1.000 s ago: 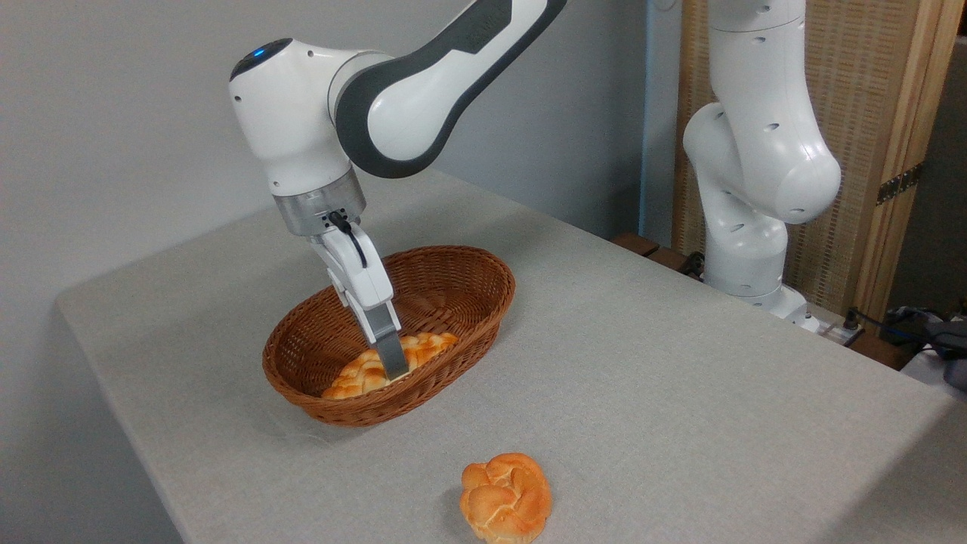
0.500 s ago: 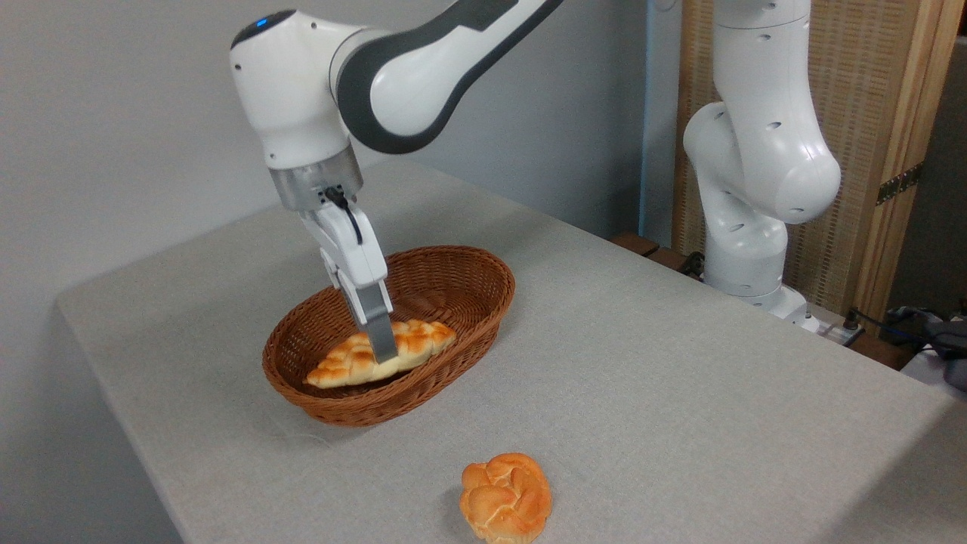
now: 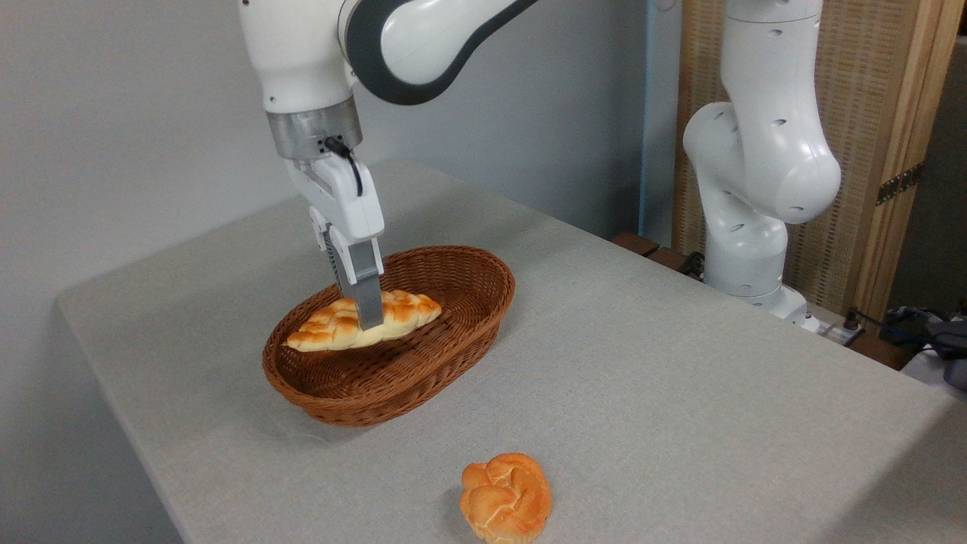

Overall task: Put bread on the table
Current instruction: 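Lift the gripped bread roll up out of the basket, then carry the bread roll over the basket rim onto the table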

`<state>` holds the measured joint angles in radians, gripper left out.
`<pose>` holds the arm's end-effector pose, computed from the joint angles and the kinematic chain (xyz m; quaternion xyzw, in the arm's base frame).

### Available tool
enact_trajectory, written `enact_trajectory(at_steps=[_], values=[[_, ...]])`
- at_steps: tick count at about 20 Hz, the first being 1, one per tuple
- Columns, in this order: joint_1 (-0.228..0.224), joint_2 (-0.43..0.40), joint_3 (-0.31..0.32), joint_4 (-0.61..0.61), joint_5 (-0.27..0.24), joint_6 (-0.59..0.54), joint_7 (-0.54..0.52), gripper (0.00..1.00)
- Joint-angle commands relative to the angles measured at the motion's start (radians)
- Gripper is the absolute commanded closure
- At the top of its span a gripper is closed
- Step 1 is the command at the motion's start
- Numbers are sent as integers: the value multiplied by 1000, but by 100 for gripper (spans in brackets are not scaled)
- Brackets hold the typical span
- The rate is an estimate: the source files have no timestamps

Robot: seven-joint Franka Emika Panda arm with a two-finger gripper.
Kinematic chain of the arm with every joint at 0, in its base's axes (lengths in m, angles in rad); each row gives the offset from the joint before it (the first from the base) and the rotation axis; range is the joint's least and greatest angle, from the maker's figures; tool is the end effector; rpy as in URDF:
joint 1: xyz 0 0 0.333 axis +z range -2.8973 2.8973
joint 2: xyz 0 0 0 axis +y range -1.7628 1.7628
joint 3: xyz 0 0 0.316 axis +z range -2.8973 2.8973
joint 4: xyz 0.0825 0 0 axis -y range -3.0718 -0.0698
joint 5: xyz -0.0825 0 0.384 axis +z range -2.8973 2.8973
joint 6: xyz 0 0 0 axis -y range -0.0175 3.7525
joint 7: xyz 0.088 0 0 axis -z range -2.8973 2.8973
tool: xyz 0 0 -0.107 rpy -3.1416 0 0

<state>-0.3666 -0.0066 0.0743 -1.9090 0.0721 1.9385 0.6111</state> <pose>0.5398 -0.1572 0.4989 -0.8936 0.4473 -0.0125 0.0360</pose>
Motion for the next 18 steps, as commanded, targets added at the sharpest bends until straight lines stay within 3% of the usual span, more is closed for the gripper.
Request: enact_trajectory(at_steps=[1,11,12,16,18], values=[[2,-42,79,-4,-21,4,2,52],[3,-39,304,-5,-9,8,45,48],[3,-35,321,-5,-11,8,65,42],[5,-13,367,-10,-9,4,140,32],[5,-10,380,-10,-9,4,157,3]])
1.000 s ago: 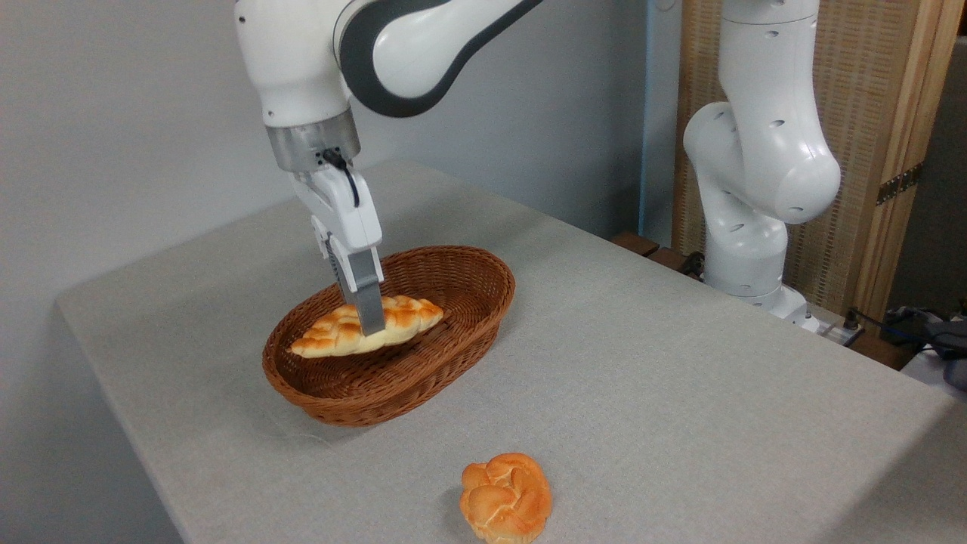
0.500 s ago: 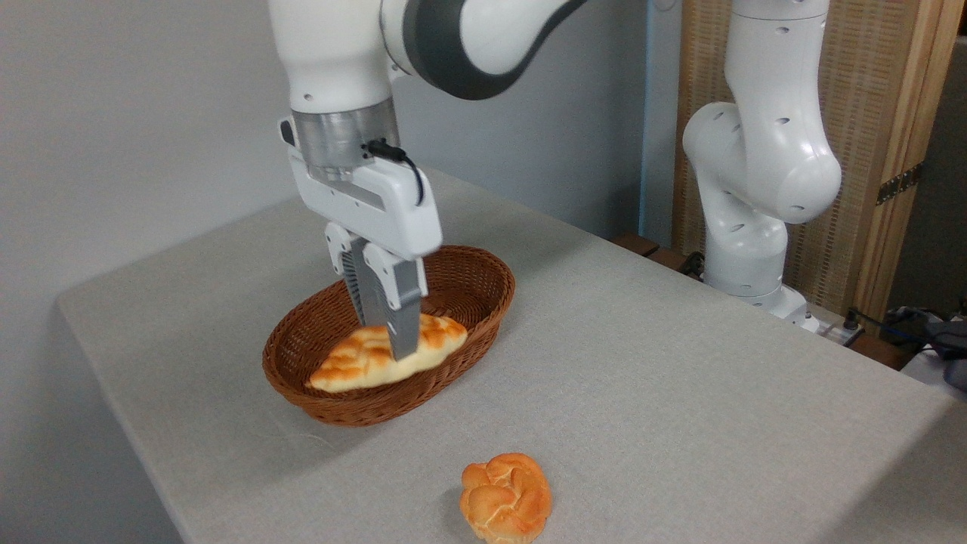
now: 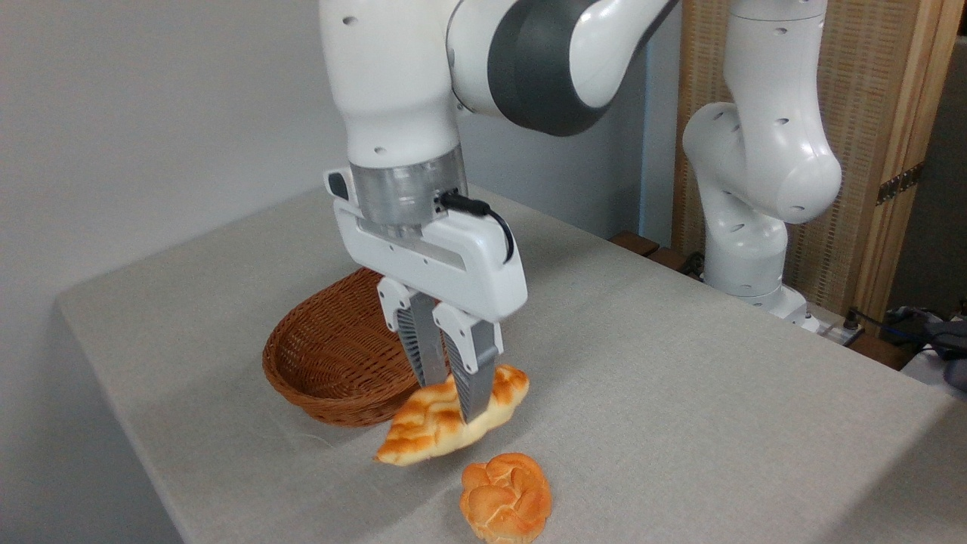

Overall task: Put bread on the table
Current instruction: 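Carry the bread roll over the basket rim onto the table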

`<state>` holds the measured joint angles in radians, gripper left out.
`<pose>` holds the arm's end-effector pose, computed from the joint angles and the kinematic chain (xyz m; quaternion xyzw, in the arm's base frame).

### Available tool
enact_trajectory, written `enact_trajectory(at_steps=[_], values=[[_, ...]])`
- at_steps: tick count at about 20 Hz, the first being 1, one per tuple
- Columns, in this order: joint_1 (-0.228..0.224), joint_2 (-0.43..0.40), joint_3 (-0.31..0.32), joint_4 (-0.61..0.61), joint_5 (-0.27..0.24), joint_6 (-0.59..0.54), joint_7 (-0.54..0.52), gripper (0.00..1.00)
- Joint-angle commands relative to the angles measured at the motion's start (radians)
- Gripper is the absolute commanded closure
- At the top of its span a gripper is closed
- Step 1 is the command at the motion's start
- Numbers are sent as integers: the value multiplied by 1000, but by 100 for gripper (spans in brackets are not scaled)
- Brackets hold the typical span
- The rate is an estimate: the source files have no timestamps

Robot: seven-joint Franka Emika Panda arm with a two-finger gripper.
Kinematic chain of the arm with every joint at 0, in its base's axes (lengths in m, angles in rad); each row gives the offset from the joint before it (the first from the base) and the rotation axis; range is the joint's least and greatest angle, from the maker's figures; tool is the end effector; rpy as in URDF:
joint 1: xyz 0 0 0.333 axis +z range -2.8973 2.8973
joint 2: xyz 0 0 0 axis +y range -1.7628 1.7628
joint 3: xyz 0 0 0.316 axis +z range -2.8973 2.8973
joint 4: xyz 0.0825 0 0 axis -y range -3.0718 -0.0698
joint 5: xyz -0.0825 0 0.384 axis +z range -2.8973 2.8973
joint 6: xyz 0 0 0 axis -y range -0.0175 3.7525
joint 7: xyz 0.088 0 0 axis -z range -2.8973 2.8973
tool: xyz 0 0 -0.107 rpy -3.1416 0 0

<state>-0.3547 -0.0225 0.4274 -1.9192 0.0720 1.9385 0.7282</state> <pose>0.5564 0.0470 0.5017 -0.9422 0.3333 -0.0070 0.0346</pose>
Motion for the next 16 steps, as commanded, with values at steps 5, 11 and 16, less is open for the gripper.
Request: enact_trajectory(at_steps=[5,11,16], values=[[-6,10,27,-1,-11,4,43,0],[-7,12,27,0,-12,4,42,0],[-9,12,25,0,-17,4,42,0]])
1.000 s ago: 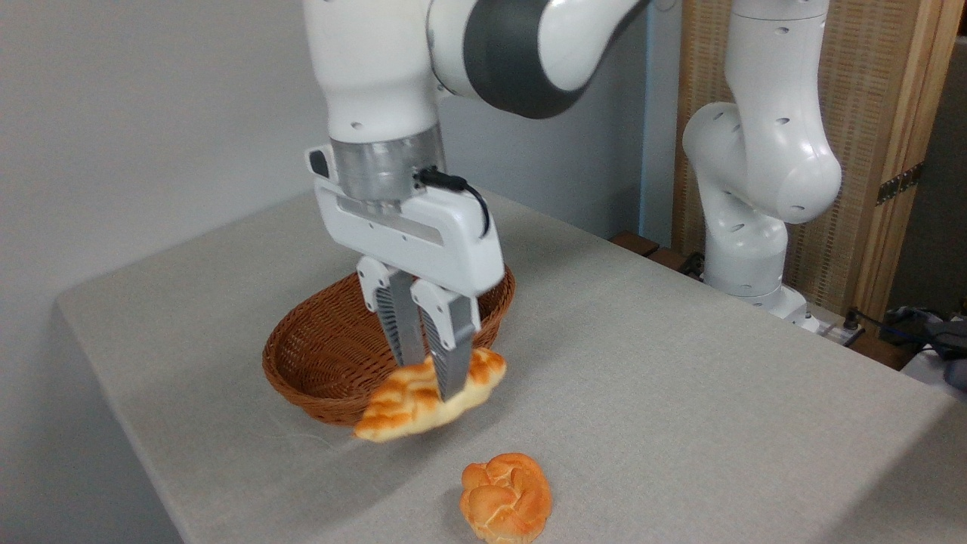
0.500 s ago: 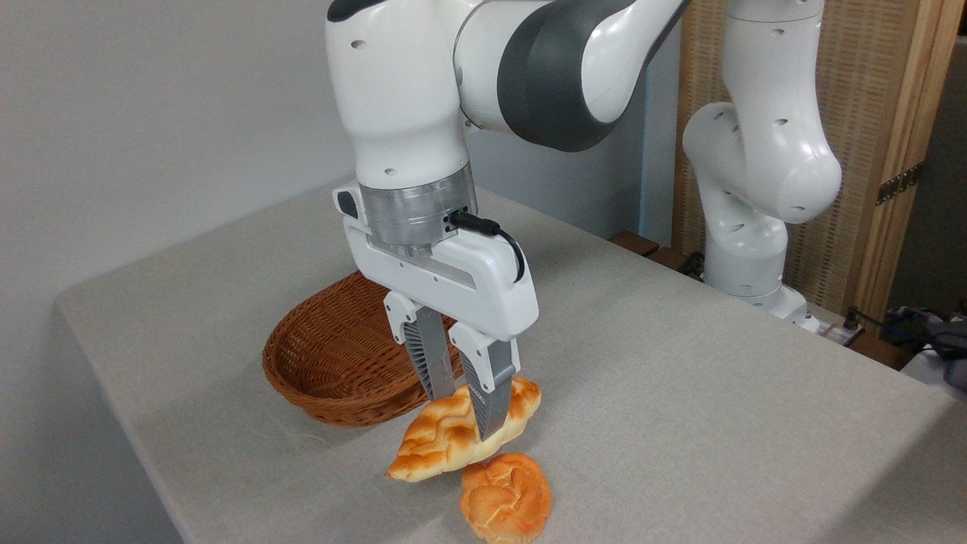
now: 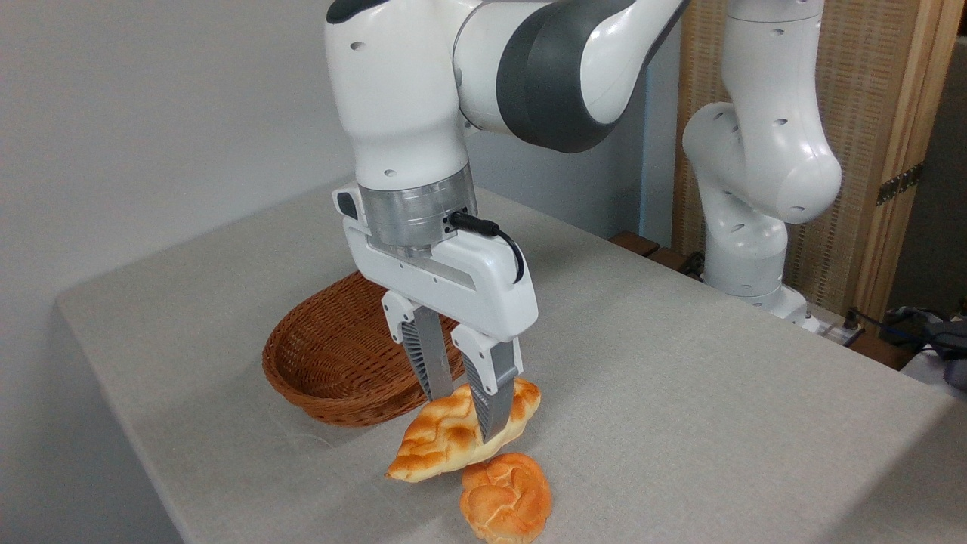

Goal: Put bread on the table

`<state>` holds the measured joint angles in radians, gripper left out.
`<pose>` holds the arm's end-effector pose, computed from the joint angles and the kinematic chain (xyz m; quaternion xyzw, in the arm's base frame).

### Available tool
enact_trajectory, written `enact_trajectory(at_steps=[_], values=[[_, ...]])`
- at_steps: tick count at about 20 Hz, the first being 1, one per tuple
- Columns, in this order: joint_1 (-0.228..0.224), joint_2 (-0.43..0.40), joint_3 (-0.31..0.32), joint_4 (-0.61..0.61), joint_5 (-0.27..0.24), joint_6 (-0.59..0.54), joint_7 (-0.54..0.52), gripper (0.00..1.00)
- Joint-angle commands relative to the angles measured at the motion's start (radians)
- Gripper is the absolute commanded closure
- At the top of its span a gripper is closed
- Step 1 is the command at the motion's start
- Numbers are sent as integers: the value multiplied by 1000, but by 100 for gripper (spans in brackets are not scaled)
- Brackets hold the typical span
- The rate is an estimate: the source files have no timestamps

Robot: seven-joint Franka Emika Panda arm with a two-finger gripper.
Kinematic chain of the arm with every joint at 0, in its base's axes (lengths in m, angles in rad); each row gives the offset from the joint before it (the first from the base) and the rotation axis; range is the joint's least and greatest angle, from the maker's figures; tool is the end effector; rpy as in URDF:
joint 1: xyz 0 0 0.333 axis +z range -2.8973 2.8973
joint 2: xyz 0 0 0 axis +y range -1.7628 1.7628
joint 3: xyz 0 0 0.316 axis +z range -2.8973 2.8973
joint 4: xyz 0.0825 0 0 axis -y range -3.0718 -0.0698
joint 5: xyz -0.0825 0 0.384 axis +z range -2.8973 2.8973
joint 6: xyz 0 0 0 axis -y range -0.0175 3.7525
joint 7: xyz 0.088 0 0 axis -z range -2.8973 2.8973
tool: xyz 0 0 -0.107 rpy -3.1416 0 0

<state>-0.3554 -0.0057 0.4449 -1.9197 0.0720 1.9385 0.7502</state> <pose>0.5581 0.0554 0.4930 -0.9412 0.3360 0.0023 0.0346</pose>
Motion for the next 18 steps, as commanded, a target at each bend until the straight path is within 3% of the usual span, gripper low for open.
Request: enact_trajectory(at_steps=[1,9,18], values=[[-8,-5,8,1,-17,4,18,0],[-10,-10,0,7,-24,10,15,0],[-19,-20,-17,80,-109,11,9,0]])
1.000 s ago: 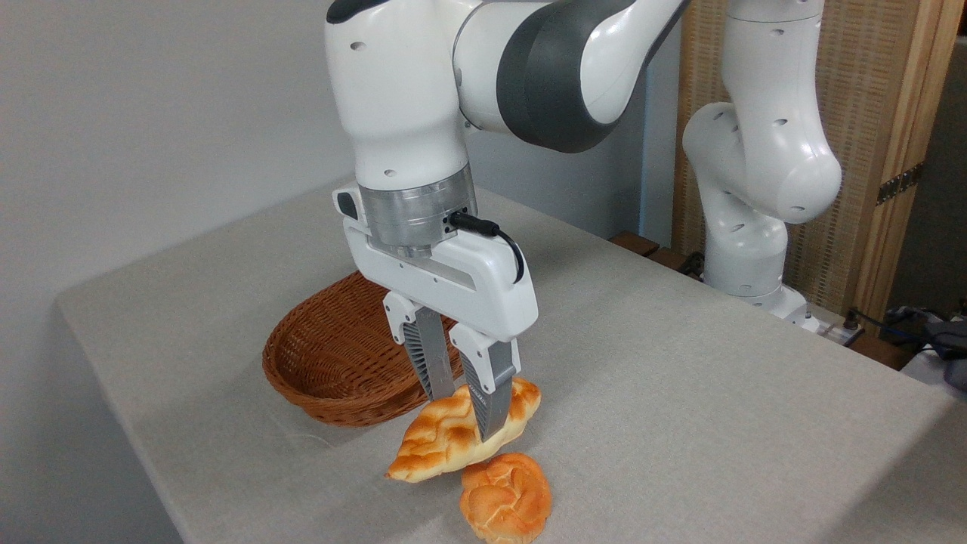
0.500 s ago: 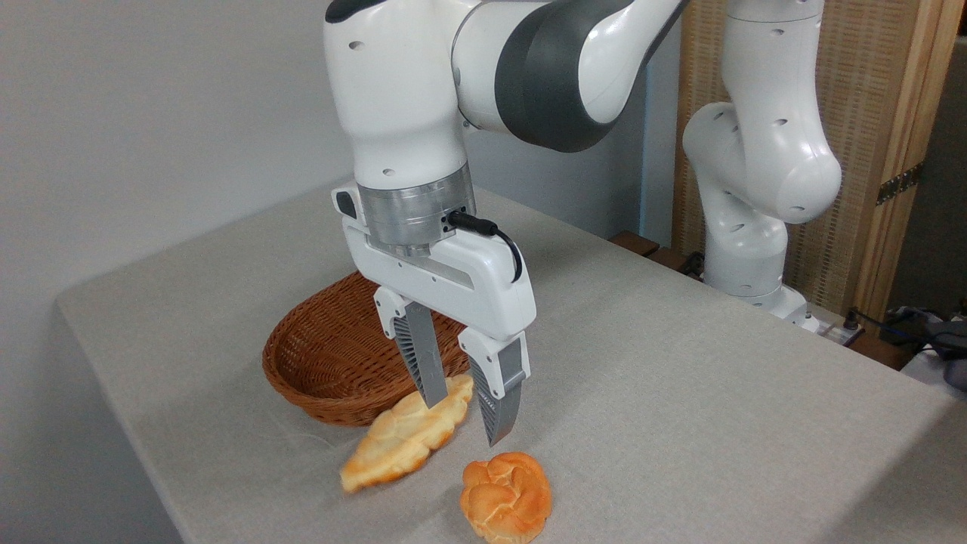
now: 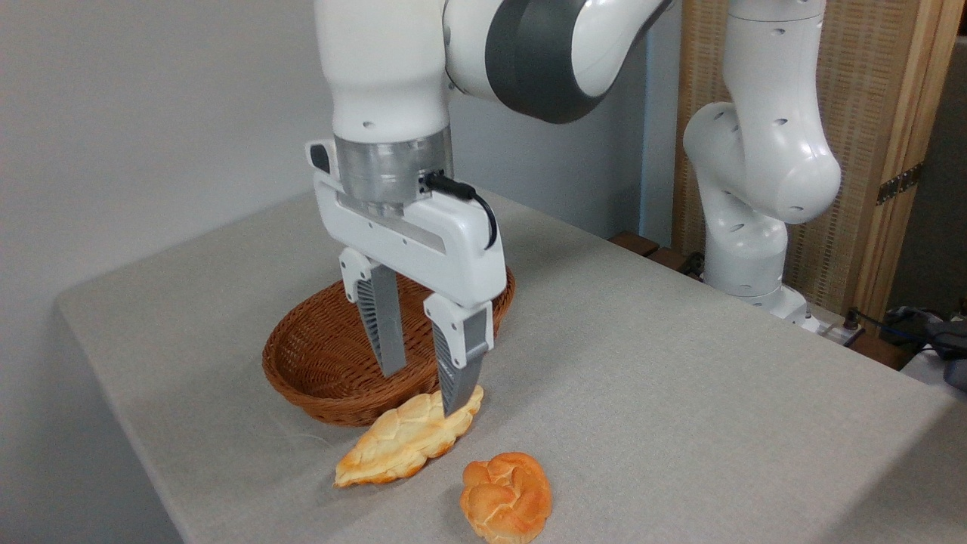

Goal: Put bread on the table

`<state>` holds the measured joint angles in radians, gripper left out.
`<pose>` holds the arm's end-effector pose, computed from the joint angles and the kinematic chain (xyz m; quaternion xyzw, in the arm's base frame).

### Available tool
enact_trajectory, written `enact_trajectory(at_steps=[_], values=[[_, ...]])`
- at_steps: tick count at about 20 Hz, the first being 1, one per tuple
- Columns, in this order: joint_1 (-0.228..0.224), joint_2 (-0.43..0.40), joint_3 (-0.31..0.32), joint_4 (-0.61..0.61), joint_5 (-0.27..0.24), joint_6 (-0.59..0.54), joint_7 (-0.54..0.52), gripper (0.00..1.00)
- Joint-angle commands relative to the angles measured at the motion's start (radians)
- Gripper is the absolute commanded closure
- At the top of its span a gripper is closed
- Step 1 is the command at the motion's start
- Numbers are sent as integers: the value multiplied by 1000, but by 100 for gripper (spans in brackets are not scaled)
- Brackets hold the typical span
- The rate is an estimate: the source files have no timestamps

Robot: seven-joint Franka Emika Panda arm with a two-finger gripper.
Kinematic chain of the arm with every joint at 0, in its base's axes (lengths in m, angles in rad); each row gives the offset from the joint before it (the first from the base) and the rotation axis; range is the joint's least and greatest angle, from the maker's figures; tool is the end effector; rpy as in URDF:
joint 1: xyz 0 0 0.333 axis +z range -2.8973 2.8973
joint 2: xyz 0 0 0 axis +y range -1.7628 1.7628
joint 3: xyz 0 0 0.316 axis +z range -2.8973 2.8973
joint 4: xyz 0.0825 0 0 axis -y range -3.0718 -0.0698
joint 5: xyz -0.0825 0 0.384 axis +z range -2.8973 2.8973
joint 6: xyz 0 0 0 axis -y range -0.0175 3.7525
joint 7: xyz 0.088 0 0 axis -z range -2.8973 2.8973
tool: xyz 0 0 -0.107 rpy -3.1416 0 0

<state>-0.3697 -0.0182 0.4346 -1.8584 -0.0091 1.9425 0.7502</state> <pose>0.5664 0.0377 0.5294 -0.9412 0.3340 -0.0494 0.0124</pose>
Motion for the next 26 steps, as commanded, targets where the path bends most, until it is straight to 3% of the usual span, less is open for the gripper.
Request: enact_trajectory(at_steps=[1,5,21,26], values=[[-5,-9,-13,33,-34,7,9,0],[-3,-9,-11,59,-57,7,14,0],[0,1,-10,59,-71,13,34,0],[2,7,-8,57,-86,10,86,0]])
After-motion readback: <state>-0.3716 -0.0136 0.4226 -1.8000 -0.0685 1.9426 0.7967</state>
